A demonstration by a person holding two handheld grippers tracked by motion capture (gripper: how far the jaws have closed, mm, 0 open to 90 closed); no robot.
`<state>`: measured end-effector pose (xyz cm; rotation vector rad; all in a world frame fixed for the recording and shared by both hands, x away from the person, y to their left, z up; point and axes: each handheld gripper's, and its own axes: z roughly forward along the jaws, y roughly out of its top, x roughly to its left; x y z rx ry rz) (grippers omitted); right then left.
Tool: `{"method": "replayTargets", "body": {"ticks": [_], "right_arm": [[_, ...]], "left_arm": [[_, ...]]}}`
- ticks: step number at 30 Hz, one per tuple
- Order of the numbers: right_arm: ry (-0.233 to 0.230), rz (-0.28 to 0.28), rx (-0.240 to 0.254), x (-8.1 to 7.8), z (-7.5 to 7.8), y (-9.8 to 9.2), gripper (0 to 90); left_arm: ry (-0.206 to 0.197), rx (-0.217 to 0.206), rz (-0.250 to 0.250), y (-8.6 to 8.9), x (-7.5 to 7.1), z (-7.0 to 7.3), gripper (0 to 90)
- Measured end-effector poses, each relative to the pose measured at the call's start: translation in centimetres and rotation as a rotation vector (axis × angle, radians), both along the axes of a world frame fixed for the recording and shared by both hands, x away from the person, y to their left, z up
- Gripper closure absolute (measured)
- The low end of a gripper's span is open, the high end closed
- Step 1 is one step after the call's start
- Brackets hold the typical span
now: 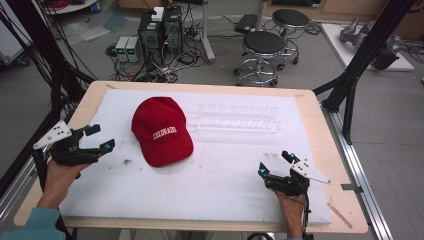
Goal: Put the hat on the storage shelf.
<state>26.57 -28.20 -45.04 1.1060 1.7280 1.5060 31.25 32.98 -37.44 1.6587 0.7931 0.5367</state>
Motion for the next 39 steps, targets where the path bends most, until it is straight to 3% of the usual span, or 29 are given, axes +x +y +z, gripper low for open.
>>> {"method": "replayTargets", "body": {"ticks": [5, 9, 14, 18, 21, 25, 29, 34, 39], "right_arm": [[0.002, 0.001, 0.000, 0.0, 0.0, 0.0, 3.2], [0.005, -0.003, -0.003, 0.0, 0.0, 0.0, 3.2], [0.013, -0.002, -0.001, 0.0, 0.0, 0.1, 3.2], [0.008, -0.004, -0.003, 0.1, 0.0, 0.0, 3.2], [0.009, -0.002, -0.007, 0.1, 0.0, 0.0, 3.2], [0.007, -0.002, -0.006, 0.1, 0.0, 0.1, 3.2], [0.010, -0.002, -0.007, 0.1, 0.0, 0.1, 3.2], [0.012, -0.001, -0.003, 0.1, 0.0, 0.1, 3.2], [0.008, -0.001, -0.011, 0.1, 0.0, 0.1, 3.2]], "left_arm": [[0.015, 0.028, -0.028, -0.3, 1.4, 1.5, 15.7], [0.047, 0.073, -0.043, -0.8, 3.8, 2.7, 15.8], [0.058, 0.070, -0.065, -1.6, 5.9, 3.7, 15.9], [0.079, 0.091, -0.091, -2.3, 8.0, 4.6, 16.2], [0.099, 0.075, -0.107, -2.6, 9.4, 5.0, 16.7], [0.111, 0.071, -0.118, -3.0, 10.9, 4.8, 17.1], [0.153, 0.094, -0.125, -3.3, 12.1, 4.1, 17.1], [0.228, 0.072, -0.139, -3.4, 13.4, 2.9, 17.1], [0.285, 0.106, -0.149, -3.8, 14.3, 1.7, 17.5]]}}
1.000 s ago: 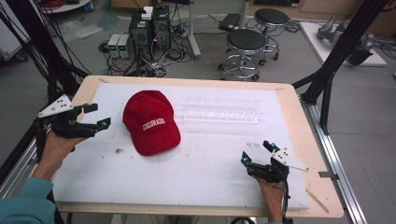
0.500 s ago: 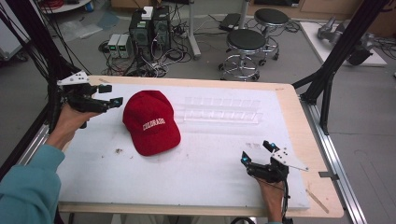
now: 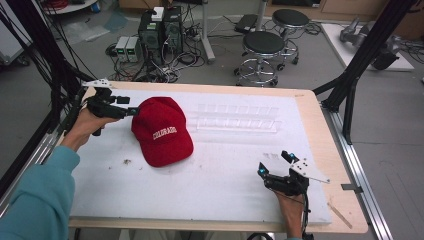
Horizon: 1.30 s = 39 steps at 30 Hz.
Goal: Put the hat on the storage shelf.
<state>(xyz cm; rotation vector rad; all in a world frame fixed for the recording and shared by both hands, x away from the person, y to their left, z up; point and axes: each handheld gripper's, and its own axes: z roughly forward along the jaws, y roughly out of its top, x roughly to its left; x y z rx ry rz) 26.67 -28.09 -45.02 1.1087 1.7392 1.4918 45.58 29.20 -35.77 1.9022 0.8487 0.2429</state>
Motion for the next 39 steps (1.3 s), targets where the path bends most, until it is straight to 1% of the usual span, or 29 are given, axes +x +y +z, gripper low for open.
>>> {"method": "replayTargets", "body": {"ticks": [1, 2, 4, 6, 10, 11, 13, 14, 19, 20, 23, 25, 27, 28, 29, 30, 31, 33, 34, 35, 36, 38, 39], "right_arm": [[-0.002, 0.002, -0.002, 0.0, 0.0, 0.0, 3.2], [-0.002, 0.002, -0.003, 0.0, 0.0, 0.0, 3.2], [-0.002, 0.002, -0.001, 0.0, 0.0, 0.0, 3.2], [-0.002, 0.003, -0.002, 0.0, 0.0, 0.0, 3.2], [-0.004, 0.004, -0.005, 0.0, 0.0, 0.0, 3.2], [0.002, 0.005, -0.001, 0.0, 0.0, 0.0, 3.2], [0.002, 0.005, -0.002, 0.0, 0.0, 0.0, 3.2], [0.002, 0.005, -0.002, 0.0, 0.0, 0.0, 3.2], [0.001, 0.006, -0.005, -0.1, 0.0, 0.1, 3.2], [-0.001, 0.009, -0.008, -0.1, 0.0, 0.1, 3.2], [-0.002, 0.007, -0.008, -0.1, 0.0, 0.1, 3.2], [-0.003, 0.007, -0.008, -0.1, 0.0, 0.1, 3.2], [-0.002, 0.005, -0.010, -0.1, 0.0, 0.1, 3.2], [-0.003, 0.004, -0.010, -0.1, 0.0, 0.1, 3.2], [-0.003, 0.004, -0.011, -0.1, 0.0, 0.1, 3.2], [-0.004, 0.004, -0.011, -0.1, 0.0, 0.1, 3.2], [-0.003, 0.004, -0.009, -0.1, 0.0, 0.1, 3.2], [-0.002, 0.004, -0.008, -0.1, 0.0, 0.1, 3.2], [-0.001, 0.005, -0.007, -0.1, 0.0, 0.1, 3.2], [-0.001, 0.005, -0.007, -0.1, 0.0, 0.1, 3.2], [-0.002, 0.004, -0.006, -0.1, 0.0, 0.1, 3.2], [-0.002, 0.004, -0.007, -0.1, 0.0, 0.1, 3.2], [-0.002, 0.004, -0.007, -0.1, 0.0, 0.1, 3.2]], "left_arm": [[0.006, -0.004, 0.001, -0.1, 0.1, -0.2, 17.8], [0.008, 0.004, -0.003, -0.2, 0.2, -0.3, 18.0], [0.011, 0.034, 0.005, -0.4, 0.4, -0.8, 19.1], [0.016, 0.036, 0.002, -0.5, 0.5, -0.9, 19.2], [0.039, 0.062, -0.016, -1.0, 0.6, -1.4, 19.9], [0.044, 0.068, -0.019, -1.1, 0.6, -1.6, 19.9], [0.047, 0.078, -0.022, -1.2, 0.6, -1.9, 20.0], [0.050, 0.083, -0.016, -1.3, 0.6, -2.2, 20.1], [0.076, 0.089, -0.009, -0.9, 0.5, -3.2, 20.5], [0.082, 0.087, -0.013, -0.9, 0.5, -3.4, 20.8], [0.102, 0.097, -0.026, -1.0, 0.5, -3.6, 23.9], [0.108, 0.091, -0.043, -1.2, 0.5, -3.7, 29.1], [0.125, 0.079, -0.058, -1.4, 0.5, -3.8, 34.9], [0.125, 0.079, -0.058, -1.4, 0.5, -3.8, 39.0], [0.130, 0.067, -0.075, -1.6, 0.4, -3.8, 44.0], [0.130, 0.067, -0.075, -1.6, 0.4, -3.8, 47.5], [0.136, 0.046, -0.092, -1.8, 0.3, -3.8, 53.6], [0.110, 0.056, -0.121, -2.0, 0.0, -3.5, 61.9], [0.110, 0.056, -0.121, -2.0, 0.0, -3.5, 66.1], [0.096, 0.053, -0.139, -2.1, -0.3, -3.2, 66.1], [0.096, 0.050, -0.140, -2.1, -0.4, -3.1, 75.0], [0.094, 0.049, -0.146, -2.2, -0.6, -2.8, 81.6], [0.095, 0.052, -0.145, -2.2, -0.7, -2.7, 82.8]]}}
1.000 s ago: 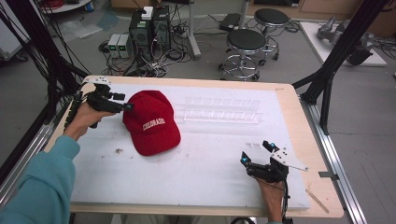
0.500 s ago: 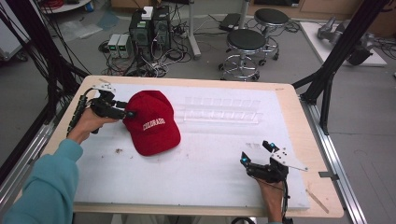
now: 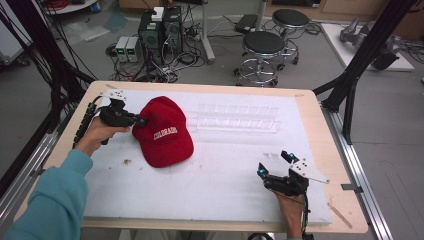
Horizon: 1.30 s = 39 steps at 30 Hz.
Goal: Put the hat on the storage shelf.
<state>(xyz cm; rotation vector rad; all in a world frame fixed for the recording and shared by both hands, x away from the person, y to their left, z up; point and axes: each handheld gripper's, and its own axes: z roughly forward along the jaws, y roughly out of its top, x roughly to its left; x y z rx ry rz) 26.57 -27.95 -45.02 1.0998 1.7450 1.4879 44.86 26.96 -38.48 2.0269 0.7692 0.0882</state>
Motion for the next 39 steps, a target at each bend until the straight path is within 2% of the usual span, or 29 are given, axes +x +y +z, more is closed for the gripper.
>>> {"method": "replayTargets", "body": {"ticks": [3, 10, 15, 25, 28, 32, 37, 39], "right_arm": [[-0.001, -0.001, -0.005, 0.0, 0.0, 0.0, 3.2], [-0.010, 0.009, -0.029, 0.0, 0.0, 0.2, 3.2], [-0.006, 0.012, -0.025, 0.0, 0.0, 0.2, 3.2], [0.001, -0.001, 0.003, 0.0, 0.0, 0.0, 3.2], [0.007, -0.003, 0.012, 0.0, 0.0, -0.1, 3.2], [0.011, 0.002, 0.018, 0.2, 0.1, -0.2, 3.2], [0.044, 0.021, 0.019, 0.2, 0.2, -0.1, 3.2], [0.040, 0.028, 0.016, 0.2, 0.2, -0.1, 3.2]], "left_arm": [[-0.025, 0.011, -0.011, -0.2, -0.5, 0.4, 86.0], [-0.068, 0.026, 0.013, -0.3, -1.5, 0.8, 86.6], [-0.089, 0.010, 0.022, -0.5, -2.7, 2.3, 86.8], [-0.164, -0.008, 0.044, -0.9, -5.6, 5.4, 87.0], [-0.176, -0.015, 0.048, -1.0, -6.0, 5.9, 87.0], [-0.190, -0.027, 0.035, -1.3, -6.6, 6.5, 87.1], [-0.197, -0.034, -0.002, -1.8, -7.2, 7.1, 87.2], [-0.200, -0.035, -0.016, -2.2, -7.5, 7.3, 87.1]]}}
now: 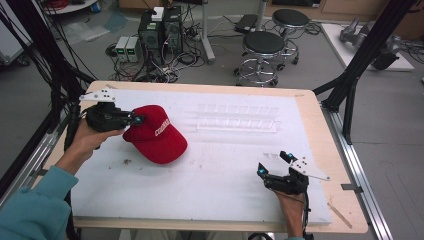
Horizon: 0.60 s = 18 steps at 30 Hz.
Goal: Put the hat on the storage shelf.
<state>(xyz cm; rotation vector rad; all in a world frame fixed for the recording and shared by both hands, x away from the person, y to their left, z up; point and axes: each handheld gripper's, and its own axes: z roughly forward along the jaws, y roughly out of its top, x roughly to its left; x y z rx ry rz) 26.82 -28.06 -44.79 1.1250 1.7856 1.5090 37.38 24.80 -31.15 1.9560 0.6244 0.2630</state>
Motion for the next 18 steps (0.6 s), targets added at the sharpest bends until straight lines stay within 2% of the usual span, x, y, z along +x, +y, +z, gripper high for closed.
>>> {"method": "replayTargets", "body": {"ticks": [7, 15, 18], "right_arm": [[0.013, 0.044, 0.026, 0.1, 0.9, 0.2, 3.2], [-0.014, 0.112, 0.036, 0.6, 4.0, 1.4, 3.2], [-0.004, 0.141, 0.038, 1.1, 4.9, 1.9, 3.2]], "left_arm": [[-0.022, 0.010, -0.044, -1.7, -0.9, 0.5, 87.1], [-0.031, 0.013, -0.074, -3.5, -2.1, 0.8, 87.1], [-0.036, 0.007, -0.083, -4.1, -2.5, 0.8, 87.1]]}}
